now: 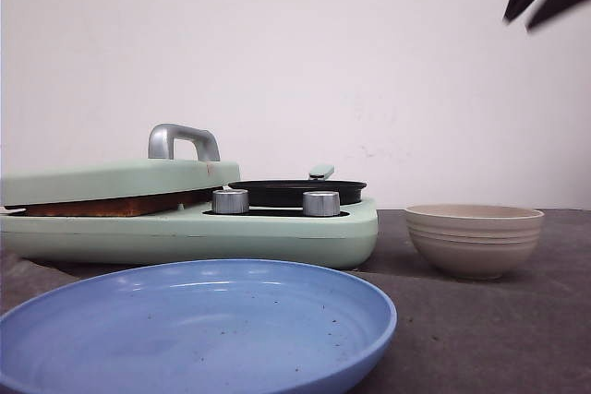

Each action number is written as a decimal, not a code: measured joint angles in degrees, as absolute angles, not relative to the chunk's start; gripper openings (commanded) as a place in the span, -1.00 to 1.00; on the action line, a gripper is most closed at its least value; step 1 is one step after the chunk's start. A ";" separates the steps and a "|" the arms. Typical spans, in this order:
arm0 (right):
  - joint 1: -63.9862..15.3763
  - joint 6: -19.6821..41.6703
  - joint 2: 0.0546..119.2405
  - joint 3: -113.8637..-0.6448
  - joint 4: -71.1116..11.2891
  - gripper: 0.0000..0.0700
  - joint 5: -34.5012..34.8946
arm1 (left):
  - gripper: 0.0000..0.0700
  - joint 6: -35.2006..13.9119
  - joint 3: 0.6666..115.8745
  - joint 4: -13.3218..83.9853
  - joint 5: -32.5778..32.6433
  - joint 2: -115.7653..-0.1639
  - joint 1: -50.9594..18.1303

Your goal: Make breakfast with bread and shrimp

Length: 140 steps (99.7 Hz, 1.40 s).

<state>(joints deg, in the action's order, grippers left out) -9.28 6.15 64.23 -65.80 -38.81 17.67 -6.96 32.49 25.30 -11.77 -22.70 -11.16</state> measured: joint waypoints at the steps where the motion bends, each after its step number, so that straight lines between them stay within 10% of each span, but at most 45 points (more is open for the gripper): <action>1: -9.45 6.13 63.83 -65.80 -38.79 -1.00 17.72 | -1.00 -6.96 32.49 25.30 -11.77 -22.70 -11.16; 75: -27.38 5.87 32.97 -32.16 -13.34 -1.00 11.75 | -1.00 -9.45 29.39 22.11 -12.23 -16.21 -11.16; 140: -27.73 14.90 2.76 -6.81 -19.29 -1.00 10.50 | -1.00 -19.66 18.26 26.72 -9.39 -0.36 -11.16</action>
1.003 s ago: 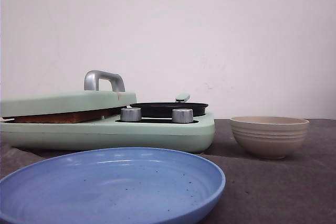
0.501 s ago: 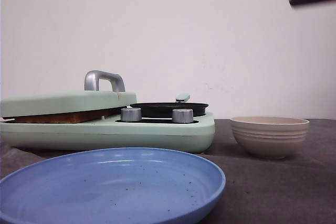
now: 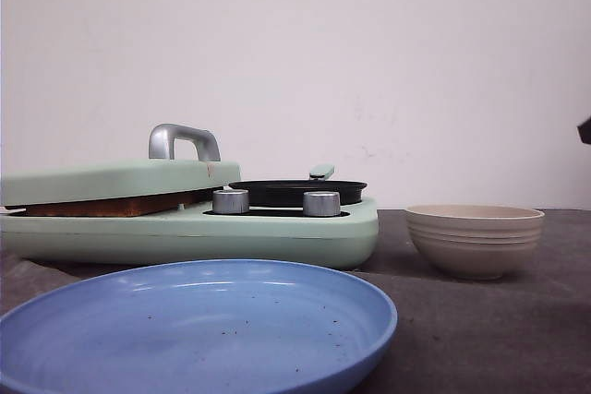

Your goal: Make breakfast with bread and shrimp

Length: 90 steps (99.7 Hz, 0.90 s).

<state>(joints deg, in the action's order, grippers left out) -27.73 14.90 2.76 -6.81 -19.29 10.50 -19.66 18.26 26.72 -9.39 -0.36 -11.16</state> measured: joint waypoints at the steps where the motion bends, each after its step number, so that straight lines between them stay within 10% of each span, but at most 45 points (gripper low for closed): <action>1: -27.73 14.92 2.68 -6.81 -19.55 -1.00 10.50 | -1.00 -19.84 18.26 26.76 -9.17 -0.36 -11.16; 90: -27.73 15.27 2.55 -6.81 -19.92 -1.00 10.48 | -1.00 -26.57 18.26 27.18 -8.29 -0.34 -11.16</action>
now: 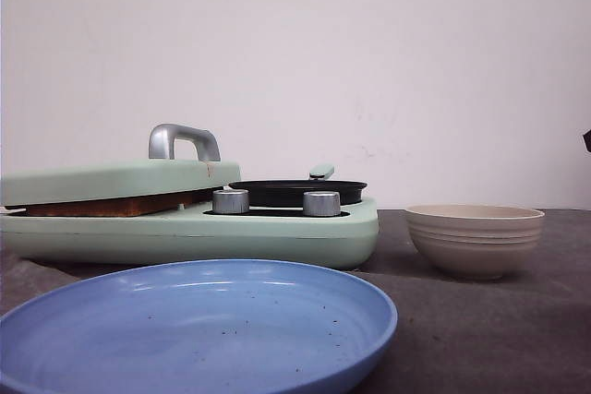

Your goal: Make breakfast with bread and shrimp

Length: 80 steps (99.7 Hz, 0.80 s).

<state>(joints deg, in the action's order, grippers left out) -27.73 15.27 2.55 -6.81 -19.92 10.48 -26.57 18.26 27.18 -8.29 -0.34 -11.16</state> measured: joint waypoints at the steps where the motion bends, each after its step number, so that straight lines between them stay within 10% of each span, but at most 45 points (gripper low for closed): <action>1: -27.73 15.27 2.55 -6.81 -19.92 -1.00 10.48 | -1.00 -26.57 18.26 27.40 -7.90 -0.34 -11.16; 16: -27.73 15.27 2.55 -6.81 -19.90 -1.00 10.48 | -1.00 -23.35 16.36 29.21 1.13 -0.32 -9.93; 42: -27.73 15.27 2.55 -6.81 -19.90 -1.00 10.48 | -1.00 -2.20 4.19 5.32 5.98 -0.32 -4.03; 80: -27.73 15.27 2.55 -6.81 -19.88 -1.00 10.50 | -1.00 1.58 1.83 10.44 4.38 -0.23 -1.15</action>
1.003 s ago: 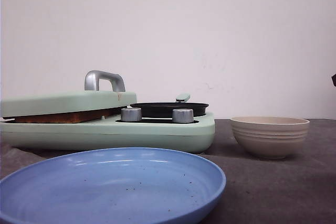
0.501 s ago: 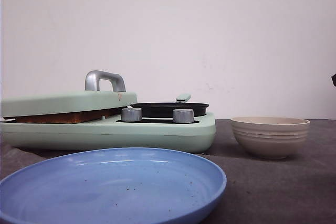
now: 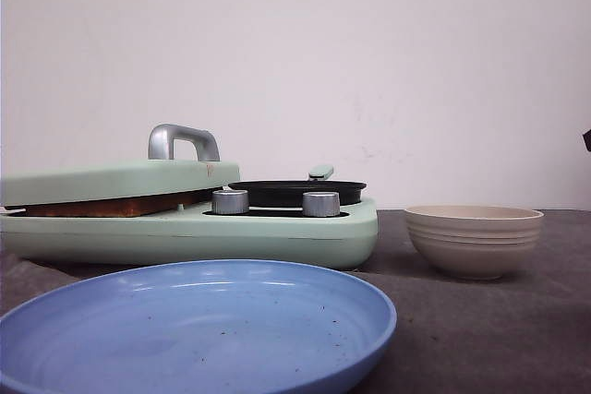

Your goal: Make breakfast with bread and shrimp

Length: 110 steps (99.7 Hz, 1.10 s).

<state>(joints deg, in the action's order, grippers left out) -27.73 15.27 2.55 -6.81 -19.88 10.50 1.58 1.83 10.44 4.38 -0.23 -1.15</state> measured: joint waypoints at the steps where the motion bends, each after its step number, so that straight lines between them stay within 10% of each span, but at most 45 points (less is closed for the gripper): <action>1: -27.73 15.27 2.55 -6.81 -19.88 -1.00 10.48 | -1.00 1.58 1.83 10.46 4.23 -0.23 -1.15; 91: -27.64 15.14 2.52 -6.81 -19.88 -1.00 10.48 | -1.00 1.61 1.83 10.59 1.50 -0.25 -1.15; 110: -21.06 5.52 2.28 -5.23 -9.98 -1.00 2.90 | -1.00 1.61 1.83 10.59 1.50 -0.25 -1.15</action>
